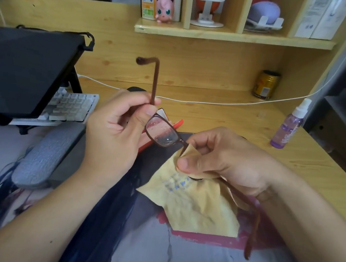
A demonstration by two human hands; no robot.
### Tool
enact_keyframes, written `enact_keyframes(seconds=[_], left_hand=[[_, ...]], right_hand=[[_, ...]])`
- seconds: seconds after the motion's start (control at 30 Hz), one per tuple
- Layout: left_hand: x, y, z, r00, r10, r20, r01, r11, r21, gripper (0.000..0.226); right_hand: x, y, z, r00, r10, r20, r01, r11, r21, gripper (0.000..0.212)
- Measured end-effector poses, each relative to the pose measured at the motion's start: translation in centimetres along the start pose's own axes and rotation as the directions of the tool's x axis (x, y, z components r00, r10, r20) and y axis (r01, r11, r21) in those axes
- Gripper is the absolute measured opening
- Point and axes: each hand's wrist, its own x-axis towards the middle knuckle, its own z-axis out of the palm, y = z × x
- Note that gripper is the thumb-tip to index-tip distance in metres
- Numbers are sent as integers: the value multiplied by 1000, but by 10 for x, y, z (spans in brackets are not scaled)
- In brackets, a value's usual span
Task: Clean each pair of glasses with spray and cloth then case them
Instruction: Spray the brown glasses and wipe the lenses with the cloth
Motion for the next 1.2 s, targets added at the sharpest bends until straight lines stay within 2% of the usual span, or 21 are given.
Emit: enact_keyframes(seconds=[0.07,0.2,0.47,0.53,0.67,0.83,0.97,1.07,1.2], left_hand=[[0,0,-2,1000,2,2,-2,1000,4,17],[1,-3,-5,1000,-5,-30,5,1000,2,18],[1,-6,-8,999,32,-25,-30,998,60,16],[1,-7,-8,999,38,-19,-37,997,72,15],[2,-8,-9,998,55,-9,-54,995,85,15],[1,-5,-6,996,89,31,-92,992,88,13],[0,-4,-3,999,33,36,-34,999,37,16],[2,-5,-5,999,-31,38,31,1000,-1,19],[3,-3,-3,998,-55,24,55,998,-1,22]], right_hand=[[1,1,0,1000,-10,-15,10,1000,-6,37],[-1,-1,1,998,-60,-16,60,998,30,16],[6,2,3,999,12,-32,-10,997,82,34],[5,2,3,1000,24,5,-24,997,73,32],[1,-2,-6,989,77,125,-81,996,33,8],[-2,-7,-16,945,212,249,-206,977,-51,20],[-3,-5,-10,978,154,144,-132,979,-154,18],[-6,-9,-4,997,61,36,-56,993,-108,11],[-2,-2,1,998,41,37,-40,998,-44,16]])
